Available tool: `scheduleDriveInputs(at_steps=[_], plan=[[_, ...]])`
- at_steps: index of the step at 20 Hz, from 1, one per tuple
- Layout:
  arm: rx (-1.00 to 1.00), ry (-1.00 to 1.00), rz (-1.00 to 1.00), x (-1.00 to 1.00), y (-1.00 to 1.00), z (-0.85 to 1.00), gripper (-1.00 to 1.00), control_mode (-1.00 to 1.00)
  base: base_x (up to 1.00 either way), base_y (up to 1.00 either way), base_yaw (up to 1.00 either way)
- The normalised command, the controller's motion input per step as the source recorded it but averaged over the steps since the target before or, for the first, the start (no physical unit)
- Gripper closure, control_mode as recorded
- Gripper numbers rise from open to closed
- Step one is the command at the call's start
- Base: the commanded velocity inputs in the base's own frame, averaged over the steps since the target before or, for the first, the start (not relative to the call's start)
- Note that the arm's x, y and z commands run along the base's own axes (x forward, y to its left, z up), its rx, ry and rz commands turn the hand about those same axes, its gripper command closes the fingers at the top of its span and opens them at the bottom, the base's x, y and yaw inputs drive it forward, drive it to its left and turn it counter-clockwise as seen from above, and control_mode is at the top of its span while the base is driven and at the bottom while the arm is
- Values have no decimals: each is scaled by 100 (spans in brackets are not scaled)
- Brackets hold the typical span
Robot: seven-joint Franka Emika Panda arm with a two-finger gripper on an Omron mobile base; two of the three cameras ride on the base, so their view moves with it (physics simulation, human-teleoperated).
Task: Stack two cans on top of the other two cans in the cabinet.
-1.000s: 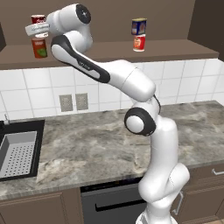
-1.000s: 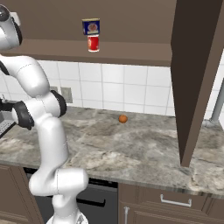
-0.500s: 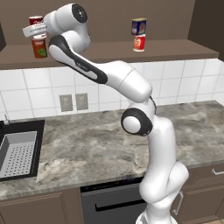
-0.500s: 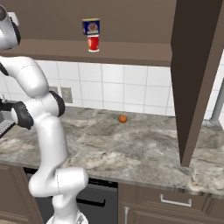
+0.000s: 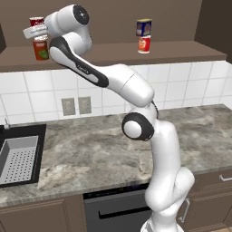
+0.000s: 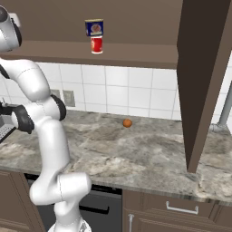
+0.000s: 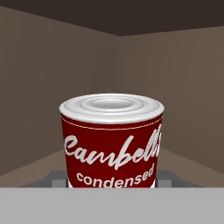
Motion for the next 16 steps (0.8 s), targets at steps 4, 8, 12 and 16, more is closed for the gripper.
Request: scheduleDriveInputs(at_steps=[4,8,12,16], plan=[[0,0,0,10,0,0,100,-100,0,0,0],[0,0,0,10,4,-2,100,-100,0,0,0],[0,0,0,12,8,0,100,-100,0,0,0],[0,0,0,10,9,0,100,-100,0,0,0]])
